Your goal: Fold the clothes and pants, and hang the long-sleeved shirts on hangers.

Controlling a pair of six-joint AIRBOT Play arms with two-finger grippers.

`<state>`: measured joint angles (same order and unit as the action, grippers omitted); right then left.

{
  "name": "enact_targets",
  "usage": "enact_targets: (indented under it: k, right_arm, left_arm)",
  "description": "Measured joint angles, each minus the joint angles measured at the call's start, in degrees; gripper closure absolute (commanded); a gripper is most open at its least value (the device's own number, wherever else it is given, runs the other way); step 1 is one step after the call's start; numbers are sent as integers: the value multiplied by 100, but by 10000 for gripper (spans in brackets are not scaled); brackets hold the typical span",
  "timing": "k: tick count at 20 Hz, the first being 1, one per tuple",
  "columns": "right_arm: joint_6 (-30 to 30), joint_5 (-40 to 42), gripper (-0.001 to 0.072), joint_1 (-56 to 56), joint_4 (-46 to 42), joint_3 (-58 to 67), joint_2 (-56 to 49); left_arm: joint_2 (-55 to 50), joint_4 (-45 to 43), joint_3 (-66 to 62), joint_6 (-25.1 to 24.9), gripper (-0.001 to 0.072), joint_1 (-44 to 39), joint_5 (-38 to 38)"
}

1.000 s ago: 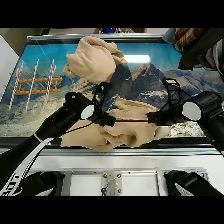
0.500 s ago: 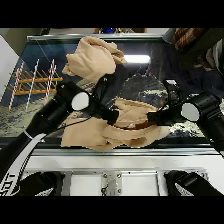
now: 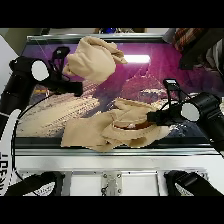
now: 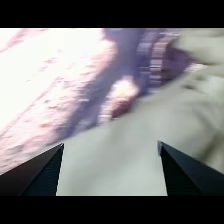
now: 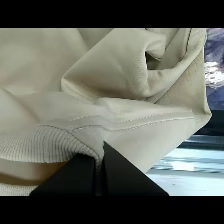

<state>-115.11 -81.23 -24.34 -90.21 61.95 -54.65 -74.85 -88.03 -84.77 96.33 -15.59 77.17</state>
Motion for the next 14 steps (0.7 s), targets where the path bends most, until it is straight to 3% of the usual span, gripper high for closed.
enact_targets:
  k: [5,14]
  right_arm:
    - [0,0,686,0,0,0,0]
    - [0,0,685,0,2,0,-2]
  left_arm:
    - [-595,-1528,562,46,78,839,-828]
    - [-2498,-2861,-173,111,79,1770,-1556]
